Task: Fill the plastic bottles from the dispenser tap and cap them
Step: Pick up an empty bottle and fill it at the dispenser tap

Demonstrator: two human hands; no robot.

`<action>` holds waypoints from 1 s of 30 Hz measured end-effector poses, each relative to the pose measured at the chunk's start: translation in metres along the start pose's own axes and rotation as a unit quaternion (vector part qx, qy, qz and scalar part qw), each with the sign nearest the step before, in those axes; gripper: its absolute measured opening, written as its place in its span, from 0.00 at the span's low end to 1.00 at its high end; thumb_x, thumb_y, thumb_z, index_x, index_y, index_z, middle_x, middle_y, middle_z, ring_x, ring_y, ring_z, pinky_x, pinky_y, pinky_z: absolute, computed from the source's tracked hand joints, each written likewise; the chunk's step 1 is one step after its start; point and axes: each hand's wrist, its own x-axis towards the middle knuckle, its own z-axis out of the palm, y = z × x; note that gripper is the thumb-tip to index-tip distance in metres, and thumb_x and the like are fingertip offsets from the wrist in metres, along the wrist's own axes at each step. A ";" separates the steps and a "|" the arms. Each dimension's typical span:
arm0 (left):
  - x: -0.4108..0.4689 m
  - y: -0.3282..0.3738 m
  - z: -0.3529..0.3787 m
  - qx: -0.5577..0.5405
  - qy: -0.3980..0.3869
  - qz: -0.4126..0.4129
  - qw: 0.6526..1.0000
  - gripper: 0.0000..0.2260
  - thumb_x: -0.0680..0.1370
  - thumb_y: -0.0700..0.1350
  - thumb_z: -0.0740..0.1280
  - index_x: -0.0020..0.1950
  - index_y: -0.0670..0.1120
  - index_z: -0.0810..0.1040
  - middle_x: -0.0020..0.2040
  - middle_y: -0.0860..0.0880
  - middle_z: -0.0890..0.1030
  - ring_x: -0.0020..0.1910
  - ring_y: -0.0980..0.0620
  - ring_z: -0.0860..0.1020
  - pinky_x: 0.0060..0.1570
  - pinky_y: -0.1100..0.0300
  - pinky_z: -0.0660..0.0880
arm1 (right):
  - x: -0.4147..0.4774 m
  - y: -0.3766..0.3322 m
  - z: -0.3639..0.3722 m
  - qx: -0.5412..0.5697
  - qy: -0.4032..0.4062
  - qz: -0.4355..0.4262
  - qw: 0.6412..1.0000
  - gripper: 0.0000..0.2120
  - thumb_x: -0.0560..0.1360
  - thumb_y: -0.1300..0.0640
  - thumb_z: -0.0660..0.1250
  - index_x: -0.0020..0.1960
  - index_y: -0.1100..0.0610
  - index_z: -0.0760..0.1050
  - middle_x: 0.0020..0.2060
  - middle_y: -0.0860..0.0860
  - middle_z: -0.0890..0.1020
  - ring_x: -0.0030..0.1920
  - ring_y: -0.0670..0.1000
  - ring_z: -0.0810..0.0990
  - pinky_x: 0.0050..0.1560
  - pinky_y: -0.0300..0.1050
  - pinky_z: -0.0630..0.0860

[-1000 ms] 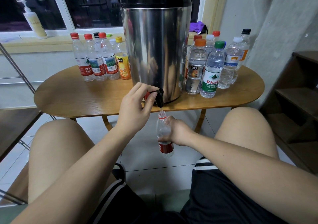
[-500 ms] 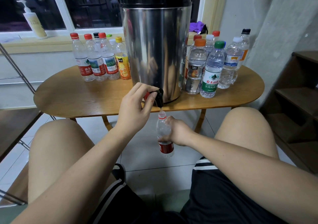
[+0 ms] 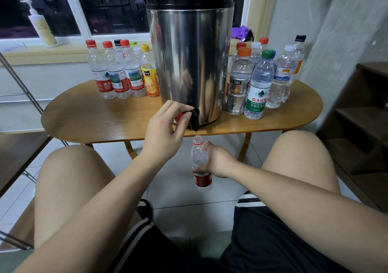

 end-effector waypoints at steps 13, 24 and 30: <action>0.000 0.000 0.000 -0.002 0.003 0.002 1.000 0.05 0.87 0.42 0.69 0.60 0.46 0.84 0.52 0.53 0.81 0.51 0.55 0.80 0.49 0.70 0.71 | 0.002 0.002 0.001 0.002 0.000 0.000 1.000 0.42 0.64 0.37 0.85 0.68 0.53 0.69 0.62 0.55 0.82 0.57 0.57 0.82 0.56 0.55 0.84; 0.000 0.001 0.000 -0.003 0.000 0.000 1.000 0.05 0.87 0.43 0.69 0.60 0.46 0.84 0.52 0.53 0.81 0.51 0.55 0.80 0.48 0.70 0.71 | 0.003 0.002 0.002 0.003 -0.004 0.010 1.000 0.42 0.65 0.38 0.86 0.68 0.52 0.69 0.61 0.55 0.81 0.56 0.56 0.81 0.53 0.55 0.84; 0.000 0.000 0.000 -0.002 0.001 0.002 1.000 0.05 0.87 0.43 0.69 0.60 0.46 0.84 0.52 0.53 0.81 0.51 0.54 0.80 0.48 0.68 0.73 | 0.003 0.002 0.002 -0.001 -0.002 0.009 1.000 0.43 0.64 0.37 0.85 0.68 0.52 0.69 0.62 0.55 0.82 0.56 0.57 0.82 0.54 0.58 0.85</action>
